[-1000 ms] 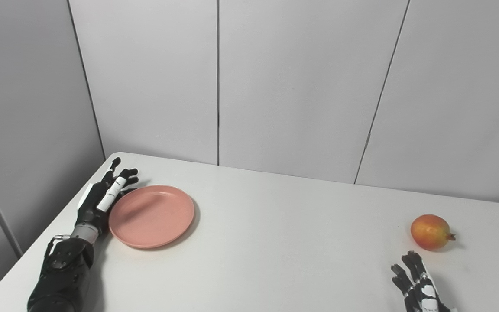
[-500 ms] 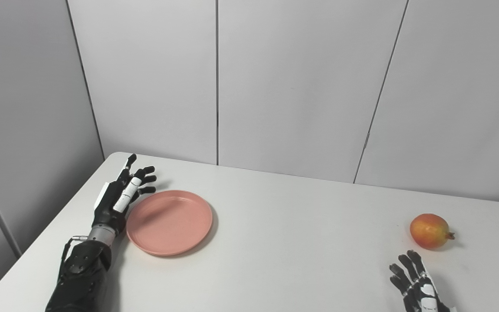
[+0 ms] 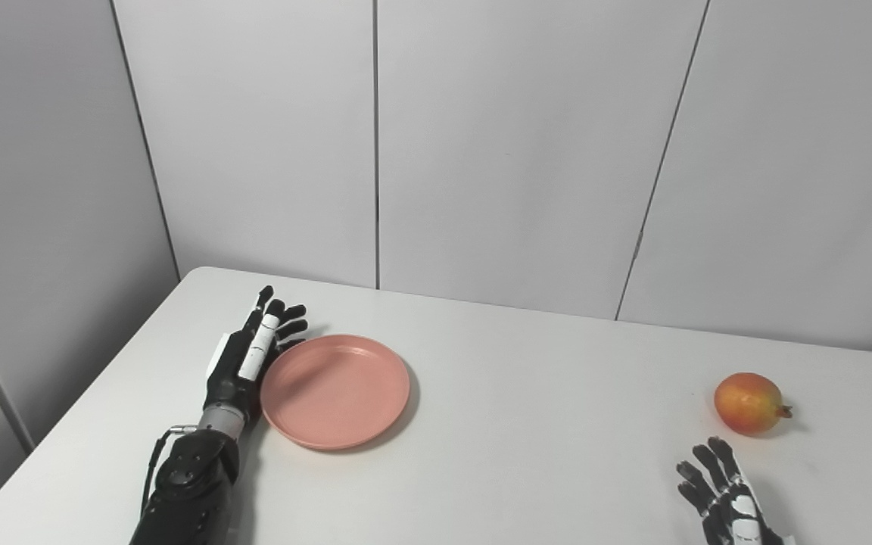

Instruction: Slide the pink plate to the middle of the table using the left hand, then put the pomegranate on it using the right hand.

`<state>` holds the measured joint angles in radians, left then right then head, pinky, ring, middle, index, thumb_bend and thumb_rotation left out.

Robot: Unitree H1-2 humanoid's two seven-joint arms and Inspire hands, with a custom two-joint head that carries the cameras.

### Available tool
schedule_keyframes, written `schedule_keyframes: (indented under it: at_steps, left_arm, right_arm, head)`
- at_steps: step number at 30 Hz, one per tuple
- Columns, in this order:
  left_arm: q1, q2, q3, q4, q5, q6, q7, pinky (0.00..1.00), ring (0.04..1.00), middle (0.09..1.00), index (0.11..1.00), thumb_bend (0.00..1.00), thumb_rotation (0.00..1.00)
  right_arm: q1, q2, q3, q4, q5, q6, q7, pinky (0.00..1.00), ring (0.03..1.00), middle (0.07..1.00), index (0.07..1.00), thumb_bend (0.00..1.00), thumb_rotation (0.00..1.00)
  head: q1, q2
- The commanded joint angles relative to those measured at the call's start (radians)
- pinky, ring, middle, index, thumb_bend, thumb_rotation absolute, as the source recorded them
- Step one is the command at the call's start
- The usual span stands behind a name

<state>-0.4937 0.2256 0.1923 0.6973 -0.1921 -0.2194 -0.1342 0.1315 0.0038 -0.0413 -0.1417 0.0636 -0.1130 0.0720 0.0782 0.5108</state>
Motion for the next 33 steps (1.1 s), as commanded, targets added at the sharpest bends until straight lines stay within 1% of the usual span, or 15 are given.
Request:
schedule_keyframes:
  at_steps: [1, 7, 10, 11, 13, 16, 18, 19, 21, 25, 26, 28, 30, 33]
  left_arm:
    - [0.01, -0.017, -0.008, -0.001, 0.005, -0.005, 0.007, 0.71, 0.796, 0.813, 1.0, 0.79, 0.81]
    - [0.019, -0.013, -0.02, -0.014, 0.005, 0.003, -0.002, 0.7, 0.803, 0.82, 1.0, 0.78, 0.8]
    - [0.019, -0.011, -0.029, -0.01, 0.001, -0.007, -0.02, 0.7, 0.807, 0.815, 1.0, 0.77, 0.8]
    - [0.019, -0.011, -0.031, -0.009, -0.001, -0.01, -0.026, 0.71, 0.806, 0.806, 1.0, 0.78, 0.79]
    - [0.023, -0.019, -0.035, -0.03, -0.001, 0.004, -0.024, 0.71, 0.801, 0.798, 1.0, 0.78, 0.79]
    - [0.029, -0.032, -0.039, -0.062, 0.0, 0.032, -0.013, 0.72, 0.795, 0.79, 1.0, 0.82, 0.78]
    - [0.033, -0.044, -0.04, -0.083, -0.004, 0.058, -0.011, 0.72, 0.793, 0.787, 1.0, 0.82, 0.77]
    - [0.033, -0.048, -0.041, -0.089, -0.006, 0.065, -0.014, 0.72, 0.795, 0.789, 1.0, 0.81, 0.76]
    - [0.033, -0.054, -0.047, -0.091, -0.003, 0.064, -0.021, 0.72, 0.796, 0.794, 1.0, 0.79, 0.76]
    - [0.035, -0.07, -0.054, -0.102, 0.0, 0.074, -0.014, 0.72, 0.794, 0.797, 1.0, 0.76, 0.76]
    - [0.036, -0.075, -0.059, -0.107, 0.008, 0.076, -0.008, 0.71, 0.784, 0.791, 1.0, 0.75, 0.76]
    - [0.036, -0.082, -0.068, -0.113, 0.018, 0.08, 0.0, 0.71, 0.781, 0.789, 1.0, 0.75, 0.76]
    - [0.037, -0.091, -0.075, -0.118, 0.025, 0.086, 0.008, 0.71, 0.779, 0.785, 0.994, 0.77, 0.73]
    - [0.037, -0.105, -0.081, -0.124, 0.035, 0.097, 0.028, 0.72, 0.787, 0.79, 0.986, 0.78, 0.75]
  right_arm:
    - [0.08, -0.007, 0.006, 0.01, 0.0, 0.01, -0.001, 0.88, 0.869, 0.92, 0.932, 0.67, 1.0]
    - [0.08, -0.006, 0.007, 0.003, -0.003, 0.02, -0.002, 0.88, 0.868, 0.923, 0.936, 0.66, 1.0]
    - [0.08, -0.006, 0.008, 0.002, -0.01, 0.019, -0.004, 0.88, 0.865, 0.918, 0.934, 0.66, 1.0]
    - [0.08, -0.005, 0.008, 0.001, -0.012, 0.02, -0.005, 0.87, 0.862, 0.915, 0.933, 0.66, 1.0]
    - [0.08, -0.004, 0.01, -0.001, -0.014, 0.024, -0.006, 0.87, 0.86, 0.914, 0.932, 0.66, 1.0]
    - [0.079, -0.001, 0.011, 0.0, -0.018, 0.024, -0.007, 0.87, 0.858, 0.914, 0.933, 0.65, 1.0]
    - [0.078, 0.0, 0.012, 0.001, -0.019, 0.02, -0.007, 0.87, 0.858, 0.914, 0.934, 0.65, 1.0]
    - [0.079, 0.001, 0.013, 0.001, -0.019, 0.021, -0.007, 0.87, 0.857, 0.913, 0.932, 0.65, 1.0]
    - [0.078, 0.003, 0.015, -0.001, -0.02, 0.021, -0.007, 0.86, 0.855, 0.913, 0.932, 0.64, 1.0]
    - [0.077, 0.006, 0.017, -0.002, -0.02, 0.023, -0.009, 0.85, 0.849, 0.91, 0.928, 0.65, 1.0]
    - [0.076, 0.007, 0.017, -0.001, -0.023, 0.024, -0.011, 0.85, 0.845, 0.908, 0.924, 0.66, 1.0]
    - [0.075, 0.006, 0.019, 0.0, -0.025, 0.024, -0.012, 0.85, 0.844, 0.907, 0.923, 0.66, 1.0]
    - [0.075, 0.006, 0.02, -0.001, -0.024, 0.027, -0.011, 0.85, 0.846, 0.908, 0.925, 0.66, 1.0]
    - [0.073, 0.008, 0.022, -0.003, -0.028, 0.032, -0.012, 0.86, 0.849, 0.91, 0.928, 0.67, 1.0]
  head:
    - [0.001, 0.0]
    - [-0.001, 0.004]
    - [-0.002, 0.005]
    - [-0.002, 0.005]
    - [-0.003, 0.006]
    - [-0.006, 0.007]
    - [-0.009, 0.008]
    - [-0.011, 0.009]
    - [-0.013, 0.011]
    - [-0.013, 0.012]
    - [-0.014, 0.013]
    - [-0.016, 0.015]
    - [-0.017, 0.016]
    - [-0.019, 0.02]
